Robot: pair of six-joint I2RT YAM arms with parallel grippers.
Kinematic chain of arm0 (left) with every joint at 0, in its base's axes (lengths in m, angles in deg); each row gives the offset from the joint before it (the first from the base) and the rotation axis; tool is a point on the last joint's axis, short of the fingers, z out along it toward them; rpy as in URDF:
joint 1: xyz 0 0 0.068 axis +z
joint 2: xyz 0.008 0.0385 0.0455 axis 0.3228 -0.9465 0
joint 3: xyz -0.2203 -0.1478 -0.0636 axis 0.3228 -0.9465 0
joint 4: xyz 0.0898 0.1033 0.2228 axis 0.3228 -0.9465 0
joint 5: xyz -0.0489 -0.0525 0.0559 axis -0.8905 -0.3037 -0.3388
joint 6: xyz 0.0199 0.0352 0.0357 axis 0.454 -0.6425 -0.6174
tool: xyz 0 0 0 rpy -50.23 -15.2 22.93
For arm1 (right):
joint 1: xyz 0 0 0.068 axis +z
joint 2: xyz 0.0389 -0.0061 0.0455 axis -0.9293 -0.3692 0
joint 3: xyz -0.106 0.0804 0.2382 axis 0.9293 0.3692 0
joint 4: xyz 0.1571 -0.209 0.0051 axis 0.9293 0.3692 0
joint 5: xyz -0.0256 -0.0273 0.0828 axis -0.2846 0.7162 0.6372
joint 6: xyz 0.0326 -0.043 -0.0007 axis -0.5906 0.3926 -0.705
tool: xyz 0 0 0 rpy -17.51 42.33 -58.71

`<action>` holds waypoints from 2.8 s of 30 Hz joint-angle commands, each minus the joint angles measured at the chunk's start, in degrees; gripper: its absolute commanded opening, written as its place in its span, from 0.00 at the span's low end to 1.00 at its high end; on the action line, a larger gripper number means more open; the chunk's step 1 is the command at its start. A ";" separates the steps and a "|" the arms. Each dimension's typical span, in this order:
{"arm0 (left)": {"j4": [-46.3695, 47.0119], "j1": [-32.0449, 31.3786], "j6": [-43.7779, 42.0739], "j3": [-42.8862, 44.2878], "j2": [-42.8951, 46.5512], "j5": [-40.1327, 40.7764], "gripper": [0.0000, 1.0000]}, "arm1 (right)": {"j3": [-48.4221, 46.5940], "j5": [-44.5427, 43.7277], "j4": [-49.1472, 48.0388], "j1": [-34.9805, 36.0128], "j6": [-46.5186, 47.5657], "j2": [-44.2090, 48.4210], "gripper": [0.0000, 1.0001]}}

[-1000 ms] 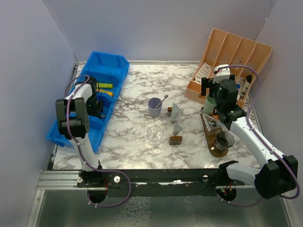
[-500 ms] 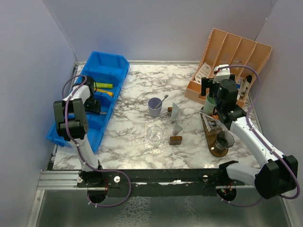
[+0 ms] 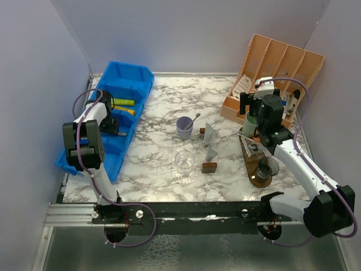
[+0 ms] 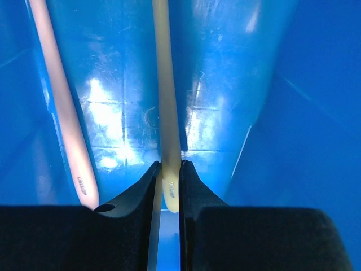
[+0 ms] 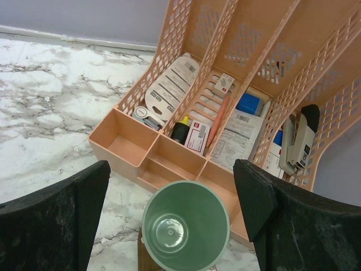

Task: Prepare toiletry sets of a toothbrush and toothpaste on the tray
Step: Pick up the toothbrush from the storage box, then place the toothbrush in the cup.

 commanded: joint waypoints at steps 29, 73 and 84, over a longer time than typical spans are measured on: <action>-1.12 0.21 -2.45 2.54 16.85 4.82 0.00 | -0.13 3.19 -1.16 0.03 -1.35 1.69 0.91; 73.61 -32.89 -55.98 -34.35 55.50 -37.68 0.00 | 9.10 26.00 16.51 5.10 5.36 50.67 0.91; 84.52 -36.88 -64.87 -41.52 54.35 -51.34 0.00 | 3.80 19.10 23.63 5.11 2.57 58.78 0.92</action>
